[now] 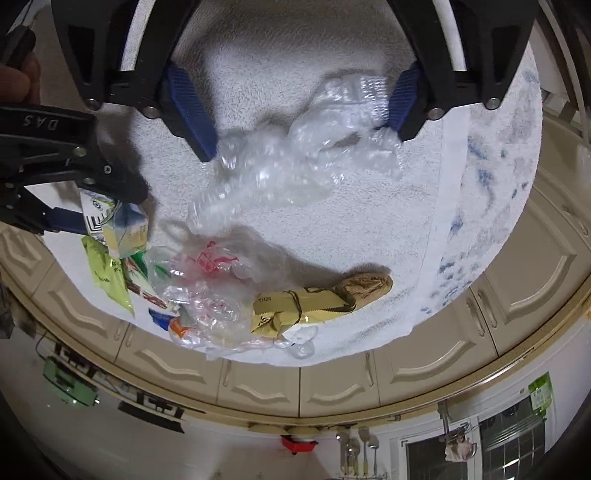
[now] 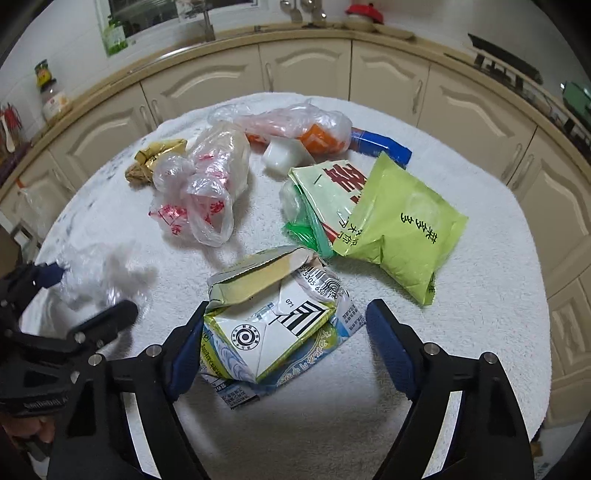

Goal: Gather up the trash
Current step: 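Grasp the juice carton with the right tool while the left tool grasps clear plastic wrap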

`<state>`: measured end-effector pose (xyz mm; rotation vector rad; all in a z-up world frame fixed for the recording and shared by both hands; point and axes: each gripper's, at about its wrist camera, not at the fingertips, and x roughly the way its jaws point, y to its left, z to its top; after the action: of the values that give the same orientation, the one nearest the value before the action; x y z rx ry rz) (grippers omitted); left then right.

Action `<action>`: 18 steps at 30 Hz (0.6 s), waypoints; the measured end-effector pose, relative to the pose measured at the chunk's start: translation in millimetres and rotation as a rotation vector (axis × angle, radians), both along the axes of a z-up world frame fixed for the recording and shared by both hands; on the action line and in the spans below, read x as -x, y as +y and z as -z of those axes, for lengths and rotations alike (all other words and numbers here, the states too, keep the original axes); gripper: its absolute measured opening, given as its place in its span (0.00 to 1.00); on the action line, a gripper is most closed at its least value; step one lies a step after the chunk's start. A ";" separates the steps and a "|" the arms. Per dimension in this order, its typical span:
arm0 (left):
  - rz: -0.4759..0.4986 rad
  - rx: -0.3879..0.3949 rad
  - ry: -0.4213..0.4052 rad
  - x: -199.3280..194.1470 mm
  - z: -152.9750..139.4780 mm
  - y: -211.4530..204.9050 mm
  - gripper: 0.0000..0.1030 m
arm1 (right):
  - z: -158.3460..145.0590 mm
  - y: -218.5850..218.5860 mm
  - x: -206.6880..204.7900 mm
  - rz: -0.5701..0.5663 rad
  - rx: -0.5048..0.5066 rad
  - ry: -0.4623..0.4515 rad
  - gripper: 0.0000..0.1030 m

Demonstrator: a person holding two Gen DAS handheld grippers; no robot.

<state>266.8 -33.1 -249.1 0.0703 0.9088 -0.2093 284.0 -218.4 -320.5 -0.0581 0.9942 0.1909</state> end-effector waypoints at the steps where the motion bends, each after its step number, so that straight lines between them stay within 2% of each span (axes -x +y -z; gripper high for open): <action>1: 0.002 0.001 -0.005 -1.8 0.4 -1.0 0.65 | 0.2 0.1 0.4 -0.004 0.003 -0.004 0.81; 3: 0.007 0.008 -0.008 -8.7 1.7 -0.5 0.54 | 0.2 -1.5 0.9 -0.007 -0.005 -0.006 0.81; 7: 0.007 0.003 -0.009 -26.5 5.4 -0.8 0.49 | -1.3 -7.0 2.2 -0.006 -0.036 -0.002 0.80; 8: 0.004 -0.002 -0.010 -28.7 6.2 0.7 0.52 | -1.9 -8.0 3.1 -0.005 -0.041 0.000 0.80; 10: -0.021 -0.020 -0.018 -24.9 8.0 2.3 0.68 | -2.8 -9.0 4.8 -0.006 -0.044 0.002 0.80; 11: -0.035 -0.029 -0.026 -28.5 8.2 3.7 0.85 | -3.1 -9.6 5.3 -0.007 -0.045 0.002 0.80; 12: -0.045 -0.029 -0.040 -32.4 7.7 4.9 0.97 | -3.6 -10.0 5.8 -0.008 -0.046 0.001 0.79; 13: -0.054 -0.025 -0.053 -39.3 7.5 6.5 0.99 | -4.1 -9.6 5.4 -0.009 -0.048 0.001 0.78; 16: -0.048 -0.021 -0.056 -48.0 14.5 10.2 0.99 | -6.5 -8.7 5.5 -0.014 -0.049 -0.003 0.76; 17: -0.044 -0.026 -0.047 -58.7 20.5 9.3 0.93 | -7.0 -8.5 5.4 -0.014 -0.051 -0.005 0.75; 18: -0.035 -0.026 -0.032 -58.9 26.4 7.8 0.76 | -7.7 -8.0 5.2 -0.014 -0.052 -0.008 0.74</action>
<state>325.7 -25.3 -275.4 0.0817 0.8802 -0.1636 278.8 -226.4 -312.8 -0.0178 0.9810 0.2288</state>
